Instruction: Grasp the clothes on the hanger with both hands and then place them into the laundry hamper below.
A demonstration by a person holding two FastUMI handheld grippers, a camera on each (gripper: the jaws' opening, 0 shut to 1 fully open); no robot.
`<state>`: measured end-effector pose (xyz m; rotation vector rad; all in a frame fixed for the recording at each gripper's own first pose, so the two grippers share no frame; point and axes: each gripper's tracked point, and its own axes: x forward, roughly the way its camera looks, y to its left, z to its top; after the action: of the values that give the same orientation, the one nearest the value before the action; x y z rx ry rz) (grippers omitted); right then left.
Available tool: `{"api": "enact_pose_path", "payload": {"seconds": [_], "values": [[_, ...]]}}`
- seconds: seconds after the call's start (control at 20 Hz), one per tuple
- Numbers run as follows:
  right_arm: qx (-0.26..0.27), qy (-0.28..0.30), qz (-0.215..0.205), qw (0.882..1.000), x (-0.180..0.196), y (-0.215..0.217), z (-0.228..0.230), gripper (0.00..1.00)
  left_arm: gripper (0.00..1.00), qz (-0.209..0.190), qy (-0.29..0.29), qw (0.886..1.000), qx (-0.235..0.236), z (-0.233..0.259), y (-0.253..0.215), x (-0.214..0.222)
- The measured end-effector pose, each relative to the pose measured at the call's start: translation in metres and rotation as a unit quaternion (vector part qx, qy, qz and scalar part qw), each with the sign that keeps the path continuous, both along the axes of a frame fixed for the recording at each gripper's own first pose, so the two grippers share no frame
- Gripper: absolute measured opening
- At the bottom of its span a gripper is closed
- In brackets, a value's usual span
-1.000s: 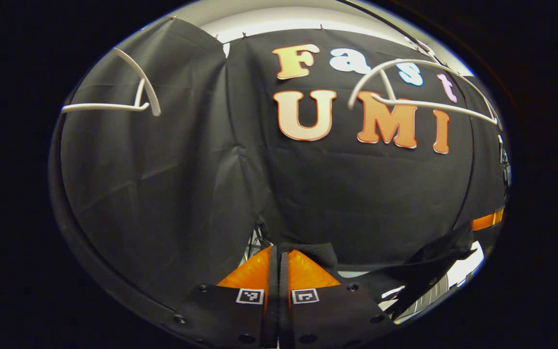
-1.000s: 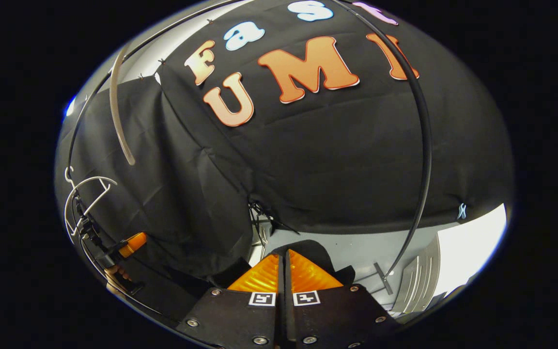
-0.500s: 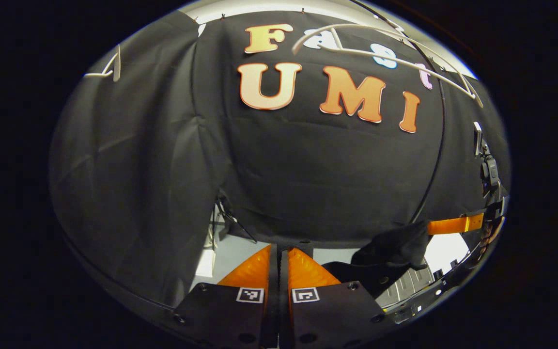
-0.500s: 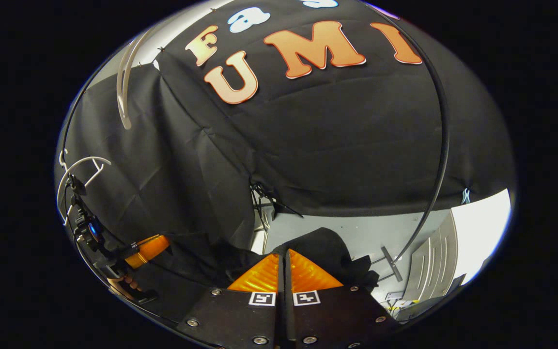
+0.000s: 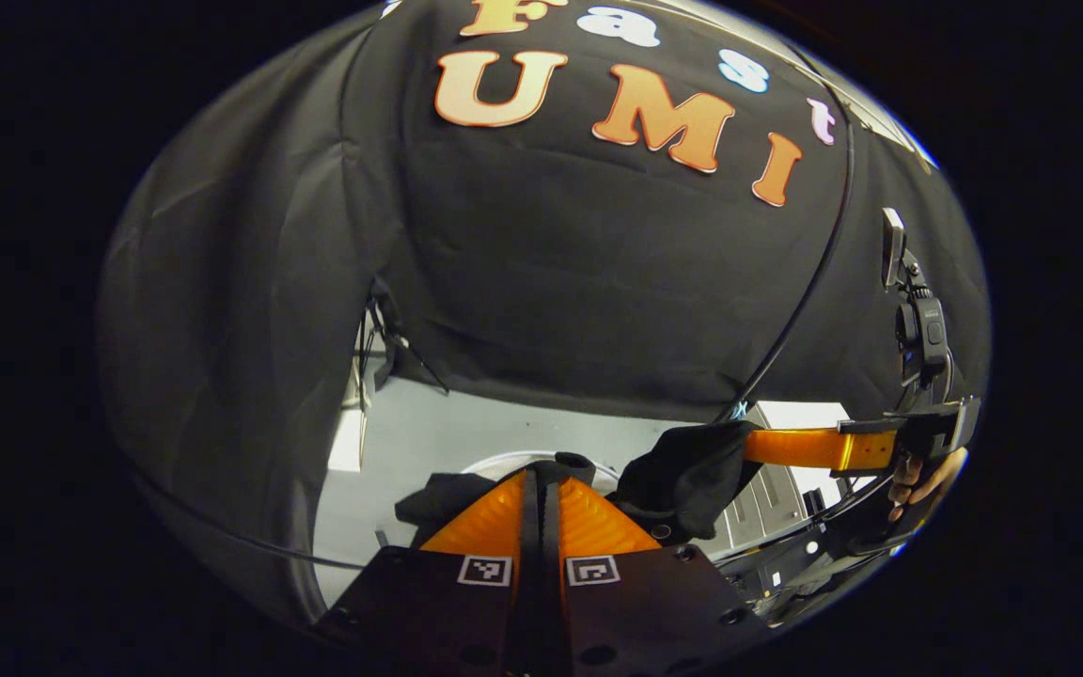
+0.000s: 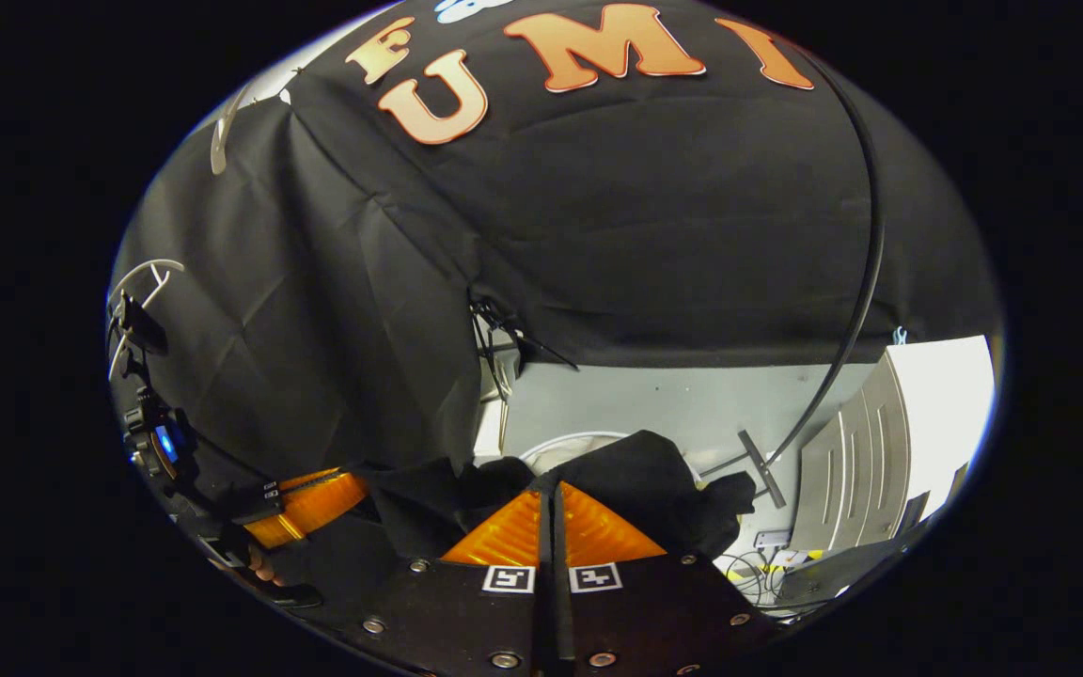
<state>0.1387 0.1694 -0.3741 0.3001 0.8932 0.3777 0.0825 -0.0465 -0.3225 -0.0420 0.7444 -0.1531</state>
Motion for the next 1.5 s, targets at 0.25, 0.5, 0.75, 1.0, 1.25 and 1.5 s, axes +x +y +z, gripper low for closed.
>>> {"api": "enact_pose_path", "payload": {"seconds": [0.25, 0.5, 0.75, 1.0, 1.25, 1.5], "values": [[-0.02, 0.04, -0.003, 0.999, -0.013, 0.005, -0.039, 0.01, 0.11, 0.007, 0.056, 0.998, 0.007, -0.035, 0.004, -0.018], [-0.026, 0.082, -0.006, 0.996, -0.025, 0.012, -0.076, 0.03, 0.4, 0.017, 0.098, 0.995, 0.007, -0.066, 0.01, -0.031], [-0.058, 0.092, -0.005, 0.994, -0.031, 0.007, -0.089, 0.1, 0.52, 0.029, 0.112, 0.993, 0.013, -0.074, 0.017, -0.037], [-0.073, 0.099, -0.022, 0.992, -0.037, -0.009, -0.091, 0.23, 0.83, 0.032, 0.124, 0.992, 0.004, -0.075, 0.012, -0.04], [-0.086, 0.094, -0.03, 0.991, -0.038, -0.024, -0.084, 0.64, 0.9, 0.033, 0.124, 0.992, 0.001, -0.067, 0.013, -0.042], [-0.093, 0.09, -0.058, 0.99, -0.038, -0.051, -0.075, 0.95, 0.95, 0.036, 0.12, 0.992, 0.004, -0.061, 0.016, -0.043]]}}
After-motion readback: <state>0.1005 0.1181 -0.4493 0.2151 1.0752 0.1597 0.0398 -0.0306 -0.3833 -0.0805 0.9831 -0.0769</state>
